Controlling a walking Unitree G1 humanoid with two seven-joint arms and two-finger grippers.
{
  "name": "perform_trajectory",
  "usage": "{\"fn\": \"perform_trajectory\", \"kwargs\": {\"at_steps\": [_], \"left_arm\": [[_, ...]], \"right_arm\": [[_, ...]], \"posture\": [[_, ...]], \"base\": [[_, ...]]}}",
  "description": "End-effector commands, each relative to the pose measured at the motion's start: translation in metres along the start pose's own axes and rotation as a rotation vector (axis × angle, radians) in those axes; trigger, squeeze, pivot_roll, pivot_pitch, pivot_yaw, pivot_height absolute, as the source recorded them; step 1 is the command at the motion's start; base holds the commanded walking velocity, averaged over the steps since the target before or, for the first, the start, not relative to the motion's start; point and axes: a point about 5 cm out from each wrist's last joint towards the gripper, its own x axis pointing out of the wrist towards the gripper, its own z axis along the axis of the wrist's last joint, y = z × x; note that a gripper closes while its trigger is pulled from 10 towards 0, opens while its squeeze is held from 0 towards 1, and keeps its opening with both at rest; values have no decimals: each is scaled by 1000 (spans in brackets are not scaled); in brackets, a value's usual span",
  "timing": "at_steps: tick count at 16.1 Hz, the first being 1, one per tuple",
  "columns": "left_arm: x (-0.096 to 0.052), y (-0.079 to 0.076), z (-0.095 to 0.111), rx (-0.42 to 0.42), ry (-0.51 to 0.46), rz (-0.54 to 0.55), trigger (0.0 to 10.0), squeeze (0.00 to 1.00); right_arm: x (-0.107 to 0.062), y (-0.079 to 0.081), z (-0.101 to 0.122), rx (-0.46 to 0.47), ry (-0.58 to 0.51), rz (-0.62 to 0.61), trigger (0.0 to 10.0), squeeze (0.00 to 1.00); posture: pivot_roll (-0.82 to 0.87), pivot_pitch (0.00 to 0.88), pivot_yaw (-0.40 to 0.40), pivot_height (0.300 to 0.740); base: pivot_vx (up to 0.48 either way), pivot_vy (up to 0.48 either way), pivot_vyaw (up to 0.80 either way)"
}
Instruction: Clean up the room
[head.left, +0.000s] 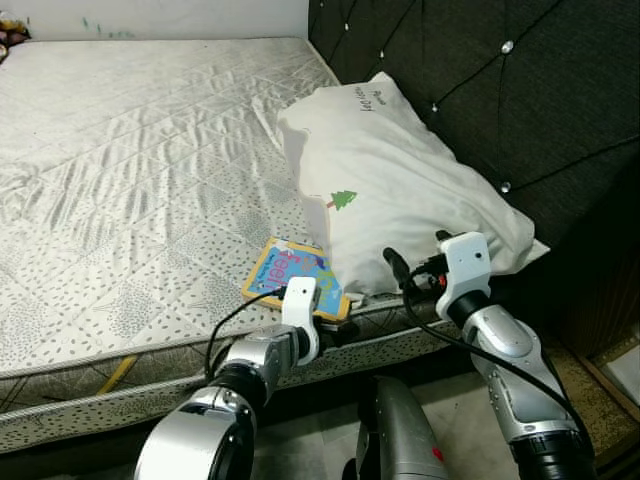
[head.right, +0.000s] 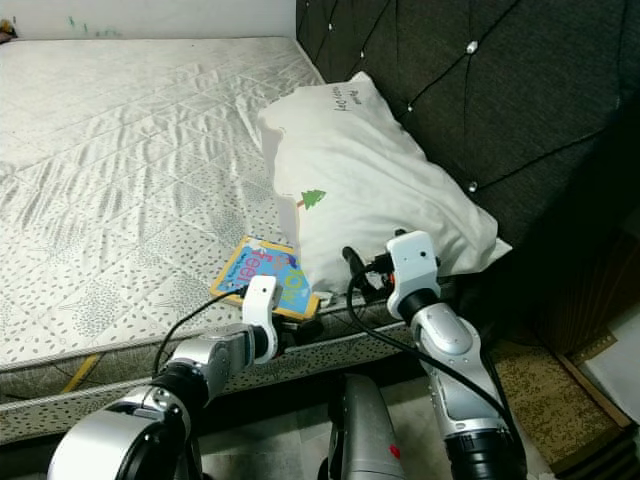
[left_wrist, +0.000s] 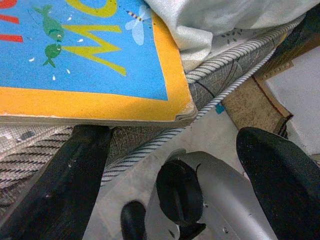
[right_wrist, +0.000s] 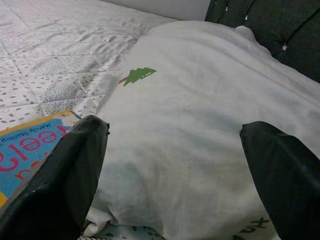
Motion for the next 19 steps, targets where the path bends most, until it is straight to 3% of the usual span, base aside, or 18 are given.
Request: {"fn": "perform_trajectory", "kwargs": {"at_steps": [1, 5, 7, 10, 14, 16, 17, 18, 19], "left_arm": [[-1, -3, 10, 62, -57, 5, 10000, 0], [-14, -5, 16, 165, -142, 21, 10000, 0], [-19, -12, 17, 162, -155, 1, 10000, 0], [-23, -25, 10, 199, -112, -62, 10000, 0], [-35, -40, 16, 251, -100, -147, 10000, 0], [-51, -38, 34, 216, -224, -85, 10000, 0], [-62, -35, 52, 163, -365, -44, 10000, 0], [-78, -19, 68, 58, -513, 47, 10000, 0], [-84, -8, 70, 30, -546, 100, 10000, 0]], "right_arm": [[2, 0, 5, -10, -13, 6, 10000, 0], [6, 4, 5, -5, -16, 16, 10000, 0], [8, 6, 5, -4, -18, 19, 10000, 0], [11, 6, 7, -2, -25, 16, 10000, 0], [12, 5, 7, -2, -27, 6, 10000, 0], [13, 5, 6, -3, -25, 1, 10000, 0], [13, 5, 5, -4, -24, 0, 10000, 0], [12, 5, 3, -7, -16, -3, 10000, 0], [12, 4, 2, -8, -13, -6, 10000, 0]], "posture": [[-128, 31, -59, 523], [-100, 32, -66, 523], [-93, 32, -66, 523], [-90, 33, -61, 523], [-86, 34, -59, 523], [-84, 37, -59, 523], [-77, 39, -60, 523], [-68, 39, -62, 523], [-64, 39, -63, 523]], "base": [[0, 0, 0], [0, 0, 0], [0, 0, 0], [0, 0, 0], [0, 0, 0], [0, 0, 0], [0, 0, 0], [0, 0, 0], [0, 0, 0]]}}
